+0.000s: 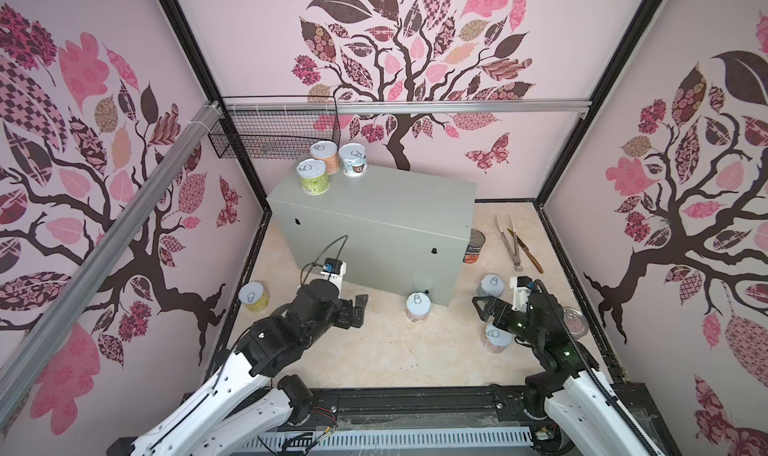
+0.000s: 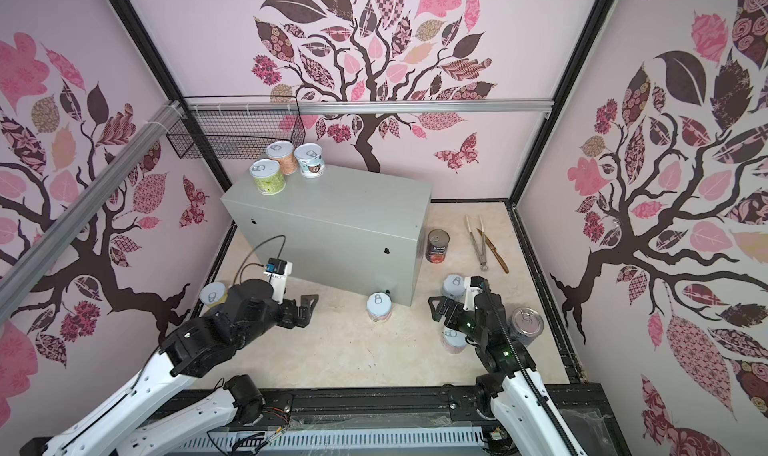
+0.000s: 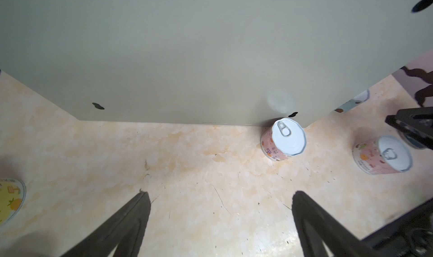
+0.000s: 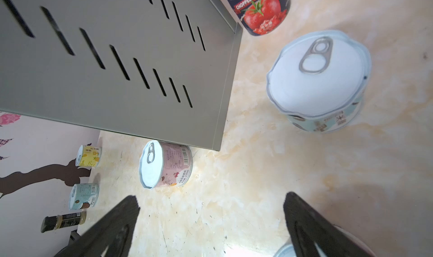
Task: Place and organize the canned foods onto the counter
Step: 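Withdraw the left gripper down to the pink-labelled can by the cabinet base, then close the left gripper around the pink-labelled white-lidded can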
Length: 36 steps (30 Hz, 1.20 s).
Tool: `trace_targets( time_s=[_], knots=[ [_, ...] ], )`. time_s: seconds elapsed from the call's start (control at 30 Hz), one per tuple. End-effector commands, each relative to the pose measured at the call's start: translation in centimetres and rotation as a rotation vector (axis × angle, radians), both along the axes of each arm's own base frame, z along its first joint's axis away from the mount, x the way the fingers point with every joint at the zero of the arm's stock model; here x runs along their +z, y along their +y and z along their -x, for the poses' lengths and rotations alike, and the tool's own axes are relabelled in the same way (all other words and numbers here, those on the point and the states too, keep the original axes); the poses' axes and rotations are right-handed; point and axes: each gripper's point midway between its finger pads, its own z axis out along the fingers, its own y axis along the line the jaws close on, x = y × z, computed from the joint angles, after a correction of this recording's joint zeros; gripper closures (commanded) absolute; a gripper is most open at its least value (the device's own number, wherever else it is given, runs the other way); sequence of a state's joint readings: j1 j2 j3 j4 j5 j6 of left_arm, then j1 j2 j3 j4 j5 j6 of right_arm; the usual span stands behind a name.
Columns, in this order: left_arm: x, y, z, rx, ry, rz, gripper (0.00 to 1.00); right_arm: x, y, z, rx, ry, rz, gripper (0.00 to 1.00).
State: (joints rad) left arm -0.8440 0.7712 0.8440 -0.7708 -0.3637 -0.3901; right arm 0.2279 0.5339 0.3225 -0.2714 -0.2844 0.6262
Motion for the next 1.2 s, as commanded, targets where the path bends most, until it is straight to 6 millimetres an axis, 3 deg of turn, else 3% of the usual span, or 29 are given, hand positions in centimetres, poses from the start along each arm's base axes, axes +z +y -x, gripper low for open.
trace_targets(
  time_s=[0.0,0.17,0.37,0.8,1.17],
  knots=[
    [-1.4,-1.2,-1.7,0.082,-0.081,-0.002,0.02,0.8,0.5,-0.6,0.003,-0.024,-0.038,0.0],
    [-5.6,-3.9,-2.4,0.039,-0.062,0.035,0.02,0.9,0.4,-0.8,-0.005,-0.035,-0.038,0.0],
    [-9.3,-4.6,-3.0,0.03,-0.109,0.053,0.02,0.1,0.5,-1.2,-0.001,-0.037,-0.024,0.0],
    [-12.1,-6.1,-2.8,-0.085,-0.262,0.162,0.02,1.2,1.0,-2.7,0.008,-0.103,-0.046,0.0],
    [-14.4,-11.3,-1.8,-0.324,-0.25,0.233,0.02,2.7,0.2,-3.4,-0.03,-0.158,-0.018,0.0]
  ],
)
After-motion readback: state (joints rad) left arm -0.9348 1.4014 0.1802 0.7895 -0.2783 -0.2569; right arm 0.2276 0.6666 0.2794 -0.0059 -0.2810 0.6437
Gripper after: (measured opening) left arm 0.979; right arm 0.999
